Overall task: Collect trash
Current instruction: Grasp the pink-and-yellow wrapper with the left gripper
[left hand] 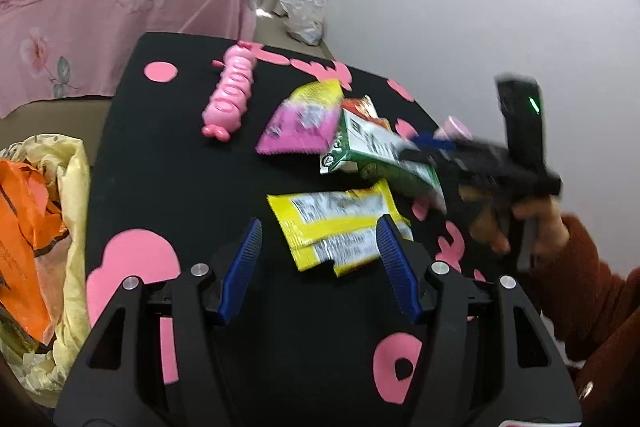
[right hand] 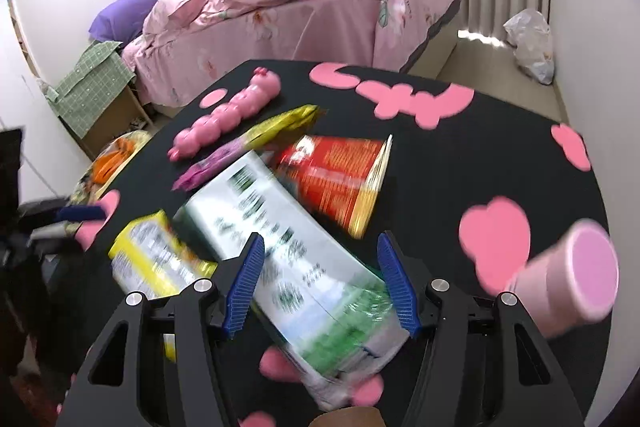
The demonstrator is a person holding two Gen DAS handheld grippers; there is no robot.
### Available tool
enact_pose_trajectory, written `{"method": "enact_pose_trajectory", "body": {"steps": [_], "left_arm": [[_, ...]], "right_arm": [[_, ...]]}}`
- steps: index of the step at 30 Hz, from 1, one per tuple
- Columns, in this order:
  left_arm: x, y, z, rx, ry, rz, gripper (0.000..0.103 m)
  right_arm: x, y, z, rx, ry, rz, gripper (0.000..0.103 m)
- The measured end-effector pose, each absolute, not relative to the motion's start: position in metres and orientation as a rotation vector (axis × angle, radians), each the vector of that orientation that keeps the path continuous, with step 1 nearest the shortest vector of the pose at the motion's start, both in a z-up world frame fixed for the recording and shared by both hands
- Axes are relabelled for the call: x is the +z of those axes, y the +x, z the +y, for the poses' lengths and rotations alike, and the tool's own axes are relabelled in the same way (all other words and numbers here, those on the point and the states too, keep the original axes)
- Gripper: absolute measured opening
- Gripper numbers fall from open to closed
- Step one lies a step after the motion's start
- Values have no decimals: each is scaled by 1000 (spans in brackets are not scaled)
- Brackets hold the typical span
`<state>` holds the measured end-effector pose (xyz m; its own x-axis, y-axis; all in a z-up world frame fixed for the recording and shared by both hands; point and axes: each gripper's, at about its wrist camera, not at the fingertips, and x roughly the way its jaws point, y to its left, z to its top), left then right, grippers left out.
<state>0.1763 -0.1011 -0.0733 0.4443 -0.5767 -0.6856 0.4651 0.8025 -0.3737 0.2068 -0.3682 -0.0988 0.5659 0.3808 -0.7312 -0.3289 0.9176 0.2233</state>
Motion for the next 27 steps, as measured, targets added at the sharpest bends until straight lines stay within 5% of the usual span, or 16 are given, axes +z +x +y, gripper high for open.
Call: {"method": "enact_pose_trajectory", "body": {"steps": [21,27], "left_arm": [[-102,308,-208,-553,204,976,57],[-102,296,-198,-513,192,1033,30]], "right_arm": [[-77,151,-367,371,-130,699,56],[-72,172,-362,364,-147,709,56]]}}
